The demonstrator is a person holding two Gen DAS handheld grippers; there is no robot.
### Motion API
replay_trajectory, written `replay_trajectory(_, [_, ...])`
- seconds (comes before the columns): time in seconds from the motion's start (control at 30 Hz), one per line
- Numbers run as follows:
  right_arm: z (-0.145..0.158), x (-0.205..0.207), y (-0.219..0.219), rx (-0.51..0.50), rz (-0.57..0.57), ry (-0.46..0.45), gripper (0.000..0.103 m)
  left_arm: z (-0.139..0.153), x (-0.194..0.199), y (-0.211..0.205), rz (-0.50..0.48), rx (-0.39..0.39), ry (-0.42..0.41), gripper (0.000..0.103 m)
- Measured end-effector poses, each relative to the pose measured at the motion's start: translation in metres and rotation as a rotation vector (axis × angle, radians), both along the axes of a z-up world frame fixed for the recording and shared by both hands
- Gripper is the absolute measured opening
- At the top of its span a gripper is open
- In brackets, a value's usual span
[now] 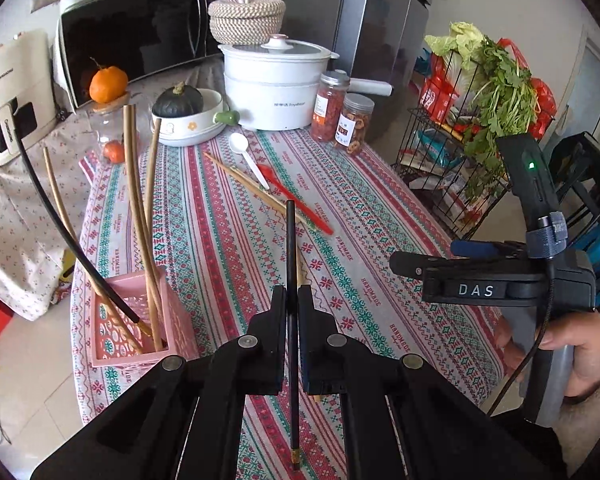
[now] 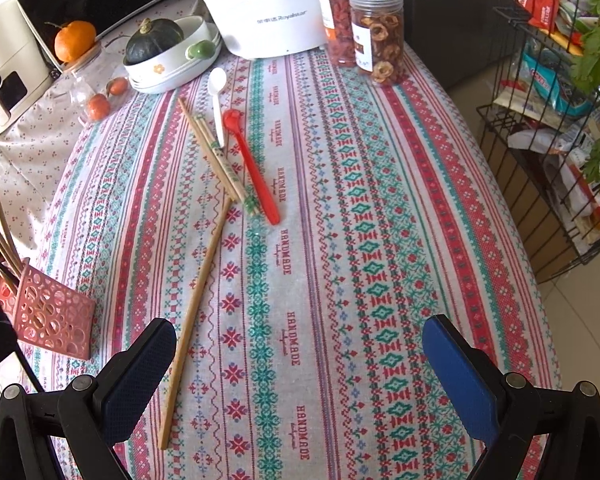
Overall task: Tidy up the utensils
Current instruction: 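Grasp a dark chopstick with the left tool and lift it, then grasp a wooden chopstick with the right tool while the left tool carries the dark chopstick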
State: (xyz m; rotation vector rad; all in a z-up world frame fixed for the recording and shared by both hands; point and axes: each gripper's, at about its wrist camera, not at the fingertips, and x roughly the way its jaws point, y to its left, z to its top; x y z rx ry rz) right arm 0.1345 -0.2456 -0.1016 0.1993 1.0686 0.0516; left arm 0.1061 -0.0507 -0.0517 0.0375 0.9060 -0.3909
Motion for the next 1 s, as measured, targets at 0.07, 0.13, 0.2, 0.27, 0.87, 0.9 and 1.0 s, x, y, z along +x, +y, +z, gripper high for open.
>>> replay_trajectory(0.07, [-0.005, 0.004, 0.010, -0.008, 0.010, 0.009, 0.101, 0.006, -0.005, 0.010, 0.012, -0.024, -0.002, 0.005])
replay_trajectory(0.13, [-0.009, 0.009, 0.019, -0.022, 0.028, 0.016, 0.101, 0.011, -0.011, 0.018, 0.024, -0.026, -0.022, 0.005])
replay_trajectory(0.2, [-0.015, 0.014, 0.028, -0.045, 0.043, 0.021, 0.101, 0.015, -0.016, 0.026, 0.028, -0.043, -0.027, 0.005])
replay_trajectory(0.27, [-0.021, 0.021, 0.038, -0.063, 0.057, 0.033, 0.101, 0.019, -0.021, 0.033, 0.029, -0.057, -0.027, 0.005])
replay_trajectory(0.87, [-0.079, 0.088, 0.097, -0.169, 0.165, 0.111, 0.097, 0.032, -0.033, 0.080, 0.084, -0.087, -0.066, 0.005])
replay_trajectory(0.9, [-0.082, 0.090, 0.098, -0.168, 0.166, 0.118, 0.092, 0.032, -0.033, 0.080, 0.084, -0.089, -0.063, 0.005])
replay_trajectory(1.0, [-0.090, 0.095, 0.101, -0.157, 0.165, 0.131, 0.079, 0.032, -0.033, 0.082, 0.083, -0.090, -0.064, 0.005])
